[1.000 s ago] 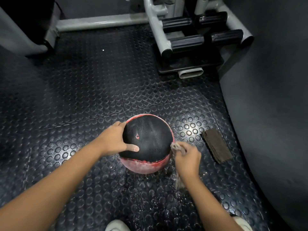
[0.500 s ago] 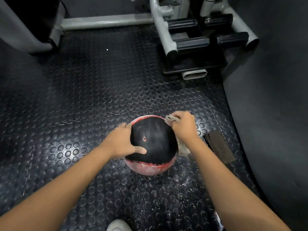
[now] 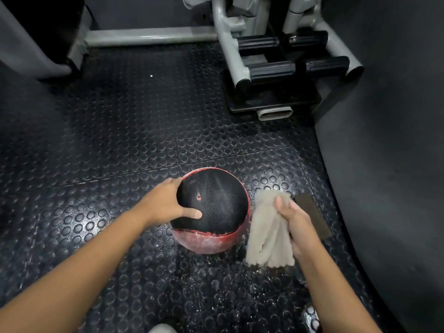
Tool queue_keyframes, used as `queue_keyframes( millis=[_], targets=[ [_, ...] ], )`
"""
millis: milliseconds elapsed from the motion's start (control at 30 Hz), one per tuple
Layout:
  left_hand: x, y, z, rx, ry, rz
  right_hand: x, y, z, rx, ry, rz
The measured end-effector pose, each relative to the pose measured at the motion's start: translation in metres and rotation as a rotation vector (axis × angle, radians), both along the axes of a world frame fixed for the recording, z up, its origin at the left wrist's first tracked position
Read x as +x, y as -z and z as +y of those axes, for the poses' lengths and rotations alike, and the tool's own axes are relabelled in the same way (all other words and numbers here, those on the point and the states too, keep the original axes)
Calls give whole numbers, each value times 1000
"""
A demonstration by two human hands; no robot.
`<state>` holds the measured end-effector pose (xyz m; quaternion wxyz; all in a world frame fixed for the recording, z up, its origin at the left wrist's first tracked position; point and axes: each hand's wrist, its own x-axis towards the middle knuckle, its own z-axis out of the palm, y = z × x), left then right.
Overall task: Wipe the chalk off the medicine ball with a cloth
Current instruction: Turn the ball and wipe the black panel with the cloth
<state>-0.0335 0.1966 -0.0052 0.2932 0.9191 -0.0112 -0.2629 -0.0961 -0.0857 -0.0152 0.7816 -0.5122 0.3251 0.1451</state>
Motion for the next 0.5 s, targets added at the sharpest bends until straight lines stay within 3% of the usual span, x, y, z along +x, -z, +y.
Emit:
queue_keyframes(
  millis=[100,200,400,500],
  targets=[
    [-5,0,-4,87,75,-119,9,-9,-7,338,187,11],
    [-12,-1,-9,70,168,-235,15,-13,-9,432,238,-31],
    [-18,5,-9,103,236,-260,12,-2,-10,339,190,136],
    [-8,4,-12,129,227,-267,6,3,-21,265,265,193]
  ],
)
